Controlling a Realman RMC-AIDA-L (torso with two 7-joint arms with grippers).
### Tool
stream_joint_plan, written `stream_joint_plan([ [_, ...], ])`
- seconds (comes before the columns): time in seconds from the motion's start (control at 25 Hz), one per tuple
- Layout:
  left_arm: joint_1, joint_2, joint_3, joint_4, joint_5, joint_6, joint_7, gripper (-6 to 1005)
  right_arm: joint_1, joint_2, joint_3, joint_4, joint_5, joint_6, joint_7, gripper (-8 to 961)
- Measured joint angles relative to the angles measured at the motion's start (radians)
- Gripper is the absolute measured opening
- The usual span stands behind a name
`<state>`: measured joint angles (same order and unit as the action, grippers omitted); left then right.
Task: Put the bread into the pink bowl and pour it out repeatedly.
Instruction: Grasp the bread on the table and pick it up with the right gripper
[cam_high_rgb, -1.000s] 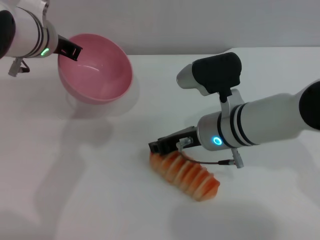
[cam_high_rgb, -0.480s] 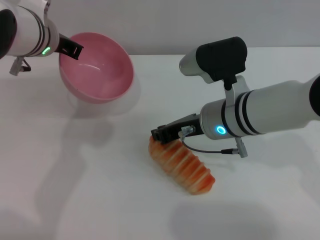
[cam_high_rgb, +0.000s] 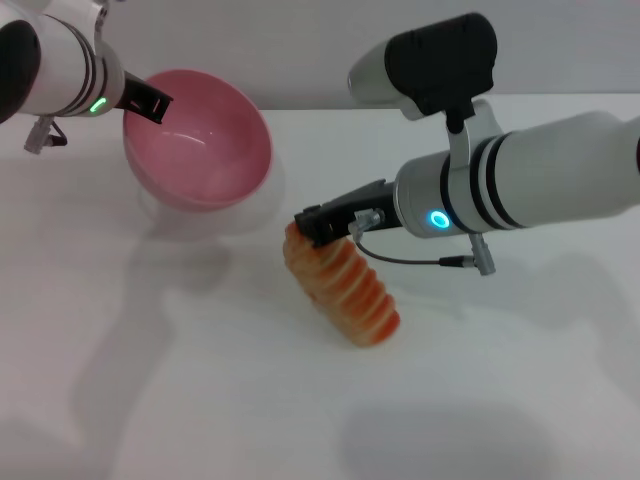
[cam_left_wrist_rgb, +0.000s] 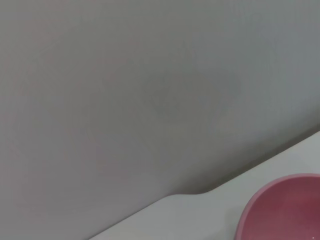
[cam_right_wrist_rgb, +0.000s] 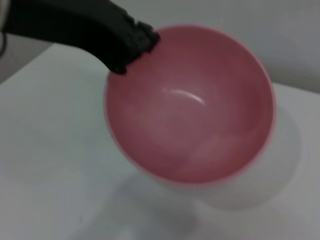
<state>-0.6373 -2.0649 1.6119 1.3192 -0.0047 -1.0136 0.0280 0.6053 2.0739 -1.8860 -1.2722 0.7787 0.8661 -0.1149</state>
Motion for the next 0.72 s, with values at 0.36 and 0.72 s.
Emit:
stream_joint_plan([
  [0.36,0.005,0.0,0.009,-0.002,-0.001,-0.002,0.001,43,-0.017,0.001,0.025,-0.124,-0.039,0.041,0.018,38],
  [0.72,-0.005,-0.001,0.019,-0.026,-0.009,-0.004,0.001,43,-0.037,0.002,0.052,-0.259,-0.107,0.09,0.048,35],
])
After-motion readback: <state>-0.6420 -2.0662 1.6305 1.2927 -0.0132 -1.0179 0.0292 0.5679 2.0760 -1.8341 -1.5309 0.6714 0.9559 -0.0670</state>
